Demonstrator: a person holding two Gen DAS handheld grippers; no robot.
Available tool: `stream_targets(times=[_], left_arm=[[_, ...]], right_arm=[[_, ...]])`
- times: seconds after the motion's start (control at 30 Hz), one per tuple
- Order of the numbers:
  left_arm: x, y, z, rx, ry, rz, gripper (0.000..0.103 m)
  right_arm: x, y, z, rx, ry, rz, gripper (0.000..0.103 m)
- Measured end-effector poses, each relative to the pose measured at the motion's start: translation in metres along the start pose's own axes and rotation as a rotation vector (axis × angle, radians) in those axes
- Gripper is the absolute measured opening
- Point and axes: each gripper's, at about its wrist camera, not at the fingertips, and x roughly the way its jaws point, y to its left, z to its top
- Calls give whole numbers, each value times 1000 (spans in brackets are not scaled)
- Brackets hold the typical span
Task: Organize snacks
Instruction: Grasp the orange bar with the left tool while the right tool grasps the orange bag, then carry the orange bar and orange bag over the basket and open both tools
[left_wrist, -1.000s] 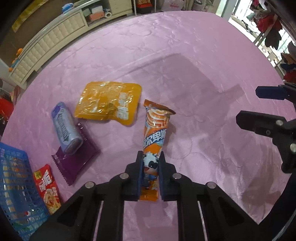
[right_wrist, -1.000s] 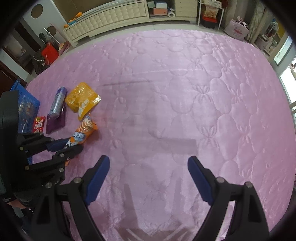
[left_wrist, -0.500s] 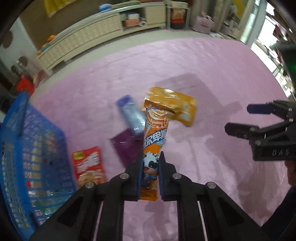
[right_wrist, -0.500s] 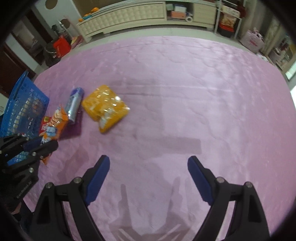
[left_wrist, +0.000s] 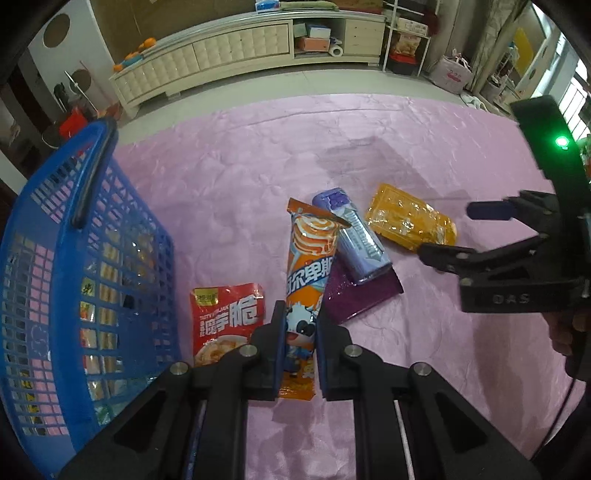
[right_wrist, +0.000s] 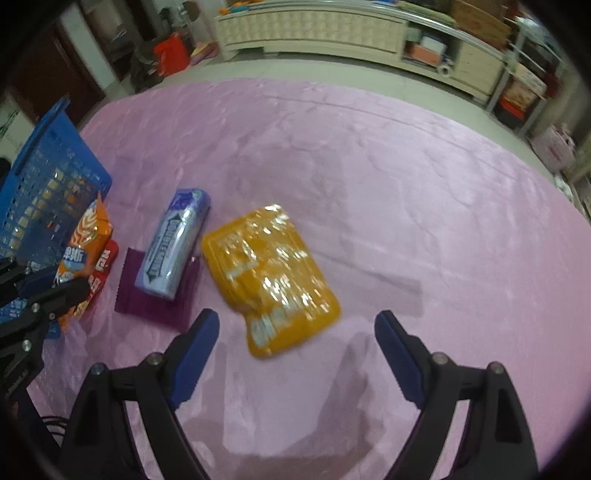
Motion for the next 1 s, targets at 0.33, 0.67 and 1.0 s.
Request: stream_targets(times=[0.33, 0.67, 1.0], left_arm=[[12, -11, 1, 31, 10, -15, 13], [-13, -20, -9, 29, -25, -49, 13], [-87, -13, -23, 17, -144, -59, 13]], right_arm=[[4, 20, 8, -145, -25, -25, 41], [-27, 35, -15, -89, -37, 2, 17], [-108, 73, -25, -98, -154, -44, 17]])
